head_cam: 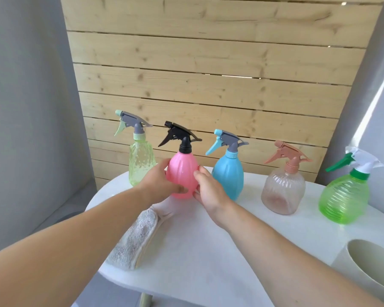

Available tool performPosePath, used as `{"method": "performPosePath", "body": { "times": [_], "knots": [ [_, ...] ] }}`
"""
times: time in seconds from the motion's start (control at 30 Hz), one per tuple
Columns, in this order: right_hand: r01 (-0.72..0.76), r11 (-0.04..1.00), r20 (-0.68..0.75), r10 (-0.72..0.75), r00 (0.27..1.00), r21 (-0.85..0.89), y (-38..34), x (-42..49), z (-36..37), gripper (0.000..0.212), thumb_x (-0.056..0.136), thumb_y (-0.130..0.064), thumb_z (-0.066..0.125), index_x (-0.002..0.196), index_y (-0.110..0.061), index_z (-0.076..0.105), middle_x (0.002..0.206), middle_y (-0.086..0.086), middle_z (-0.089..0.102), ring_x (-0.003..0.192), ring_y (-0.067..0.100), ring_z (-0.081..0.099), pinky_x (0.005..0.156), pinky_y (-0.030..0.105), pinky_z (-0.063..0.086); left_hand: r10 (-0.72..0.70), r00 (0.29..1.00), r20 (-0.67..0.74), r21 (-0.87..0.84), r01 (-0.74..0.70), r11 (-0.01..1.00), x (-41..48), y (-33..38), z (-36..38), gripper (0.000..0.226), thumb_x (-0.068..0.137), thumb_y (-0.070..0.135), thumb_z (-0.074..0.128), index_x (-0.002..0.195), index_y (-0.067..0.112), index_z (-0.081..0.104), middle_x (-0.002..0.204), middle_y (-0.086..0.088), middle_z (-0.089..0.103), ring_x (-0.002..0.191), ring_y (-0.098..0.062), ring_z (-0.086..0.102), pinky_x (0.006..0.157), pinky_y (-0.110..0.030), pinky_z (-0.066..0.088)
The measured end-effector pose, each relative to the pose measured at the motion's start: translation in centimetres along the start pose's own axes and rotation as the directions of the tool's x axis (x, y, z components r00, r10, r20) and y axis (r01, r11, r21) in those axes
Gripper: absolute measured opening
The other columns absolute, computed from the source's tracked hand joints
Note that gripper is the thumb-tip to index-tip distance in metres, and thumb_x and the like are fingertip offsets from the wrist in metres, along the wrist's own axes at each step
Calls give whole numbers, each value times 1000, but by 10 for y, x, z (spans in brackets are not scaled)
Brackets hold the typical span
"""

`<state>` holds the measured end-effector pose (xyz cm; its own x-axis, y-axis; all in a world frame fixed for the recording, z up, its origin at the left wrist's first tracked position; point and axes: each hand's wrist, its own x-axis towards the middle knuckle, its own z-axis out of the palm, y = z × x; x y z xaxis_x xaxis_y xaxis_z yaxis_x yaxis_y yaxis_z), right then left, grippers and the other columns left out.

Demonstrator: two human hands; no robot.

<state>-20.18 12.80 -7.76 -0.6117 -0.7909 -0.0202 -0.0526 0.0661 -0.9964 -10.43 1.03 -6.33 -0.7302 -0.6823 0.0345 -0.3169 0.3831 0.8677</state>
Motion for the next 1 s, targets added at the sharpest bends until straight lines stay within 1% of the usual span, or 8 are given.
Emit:
{"method": "performPosePath", "body": {
  "times": [0.1, 0.27, 0.53, 0.6, 0.7, 0.8, 0.93, 1.0],
  "knots": [
    [-11, 1000, 2, 11, 1000, 10, 6, 5, 0, 35, 82, -48, 37, 109, -44, 60, 120, -5, 65, 120, 18, 57, 111, 44, 40, 0, 1000, 2, -13, 0, 1000, 4, -7, 3, 90, 69, 6, 92, 145, 23, 45, 110, -8, 69, 97, -23, 68, 76, -30, 55],
    [-9, 1000, -1, 9, 1000, 2, 25, 24, -4, 74, 74, -68, 41, 142, -38, 43, 148, -12, 46, 141, 11, 38, 120, 45, 27, -2, 1000, -24, -36, 1, 999, 7, -12, 7, 87, 71, 11, 92, 144, 26, 47, 113, -7, 69, 101, -24, 68, 78, -31, 55],
    [50, 977, -23, -56, 998, -205, 6, -14, -11, 53, 82, -65, 45, 121, -30, 55, 118, -15, 62, 113, 8, 56, 109, 35, 39, -99, 993, -66, 137, 107, 985, -9, 2, 3, 100, 74, 33, 92, 153, 14, 33, 129, -7, 59, 117, -26, 60, 86, -30, 44],
    [98, 949, -130, -143, 981, -299, -1, -35, -20, 37, 91, -51, 51, 120, -30, 57, 114, -18, 62, 103, 6, 62, 98, 37, 50, -101, 977, -187, 205, 139, 969, -26, 7, 5, 85, 76, 42, 88, 140, 14, 40, 127, -6, 55, 112, -26, 59, 83, -33, 43],
    [155, 882, -375, -341, 862, -445, -16, -58, -37, 18, 92, -41, 56, 102, -26, 60, 100, -15, 65, 86, 6, 64, 82, 37, 54, 88, 957, -276, 221, -26, 975, -53, 15, 21, 42, 85, 38, 75, 110, 20, 48, 104, 2, 57, 91, -22, 60, 72, -36, 46],
    [116, 856, -492, -395, 776, -504, -23, -53, -54, 31, 93, -39, 57, 117, -20, 54, 116, -6, 57, 108, 18, 56, 92, 36, 46, 249, 957, -150, 164, -224, 961, -60, 25, 42, 22, 91, 27, 68, 110, 21, 57, 100, 7, 63, 93, -17, 63, 82, -32, 52],
    [-17, 899, -497, -227, 837, -439, -29, -26, -66, 60, 93, -45, 56, 142, -14, 40, 144, 3, 43, 133, 22, 42, 106, 36, 37, 274, 962, -3, 117, -272, 955, -47, 40, 64, 50, 96, 23, 63, 143, 17, 49, 138, 4, 57, 127, -13, 54, 107, -35, 47],
    [-30, 924, -472, -168, 865, -382, -28, -13, -66, 65, 91, -49, 57, 144, -16, 39, 144, 2, 45, 132, 22, 45, 106, 38, 40, 261, 964, 41, 158, -264, 951, -39, 45, 75, 58, 95, 22, 62, 149, 16, 41, 141, 0, 53, 131, -18, 51, 107, -38, 45]
  ]
}}
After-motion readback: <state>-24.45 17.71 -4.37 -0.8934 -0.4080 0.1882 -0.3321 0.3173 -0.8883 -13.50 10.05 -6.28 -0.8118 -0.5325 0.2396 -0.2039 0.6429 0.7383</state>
